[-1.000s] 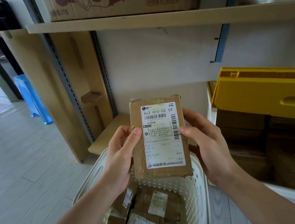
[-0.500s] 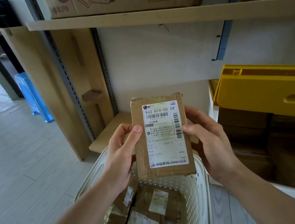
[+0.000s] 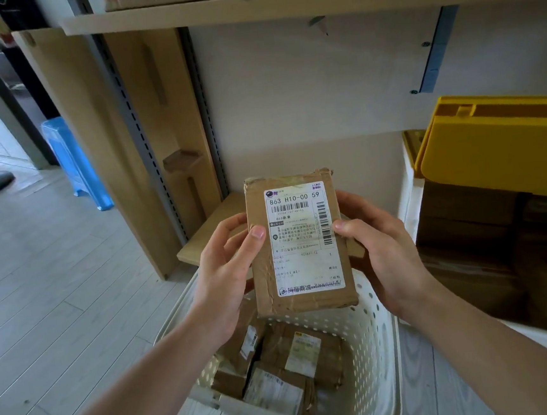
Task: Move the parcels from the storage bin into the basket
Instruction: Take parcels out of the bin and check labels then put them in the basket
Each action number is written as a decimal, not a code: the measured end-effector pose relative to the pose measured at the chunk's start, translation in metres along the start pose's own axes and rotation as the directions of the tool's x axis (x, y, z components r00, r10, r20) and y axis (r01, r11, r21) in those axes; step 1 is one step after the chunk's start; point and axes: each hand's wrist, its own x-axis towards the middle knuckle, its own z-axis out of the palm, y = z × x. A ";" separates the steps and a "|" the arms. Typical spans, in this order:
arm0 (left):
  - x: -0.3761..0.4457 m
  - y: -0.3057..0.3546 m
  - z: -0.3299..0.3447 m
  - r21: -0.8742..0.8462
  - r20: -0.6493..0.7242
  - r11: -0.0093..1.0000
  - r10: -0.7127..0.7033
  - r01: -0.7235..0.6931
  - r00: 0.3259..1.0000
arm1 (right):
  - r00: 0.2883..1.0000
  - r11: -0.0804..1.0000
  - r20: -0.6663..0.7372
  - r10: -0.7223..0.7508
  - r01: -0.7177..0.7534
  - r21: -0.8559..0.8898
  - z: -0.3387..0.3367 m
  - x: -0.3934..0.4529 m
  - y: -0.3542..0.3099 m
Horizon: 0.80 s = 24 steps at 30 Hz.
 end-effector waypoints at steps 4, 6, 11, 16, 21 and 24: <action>0.007 -0.010 -0.013 0.030 -0.019 0.992 -0.118 0.119 0.993 | 0.997 0.996 0.007 0.083 -0.082 -0.026 0.010 0.007 0.017; 0.009 -0.015 -0.018 0.027 -0.006 0.982 -0.185 0.185 0.983 | 0.993 0.992 0.013 0.119 -0.118 -0.043 0.012 0.009 0.025; 0.016 -0.025 -0.026 0.043 0.037 0.962 -0.273 0.271 0.961 | 0.986 0.985 0.041 0.163 -0.161 -0.063 0.013 0.015 0.040; 0.022 -0.031 -0.039 0.085 0.102 0.945 -0.323 0.315 0.941 | 0.967 0.975 0.134 0.217 -0.208 -0.080 0.009 0.021 0.052; 0.031 -0.044 -0.052 0.155 0.087 0.933 -0.340 0.325 0.936 | 0.937 0.951 0.206 0.284 -0.247 -0.188 0.014 0.029 0.073; 0.037 -0.054 -0.056 0.218 0.075 0.912 -0.371 0.347 0.926 | 0.937 0.924 0.183 0.297 -0.233 -0.303 0.020 0.035 0.087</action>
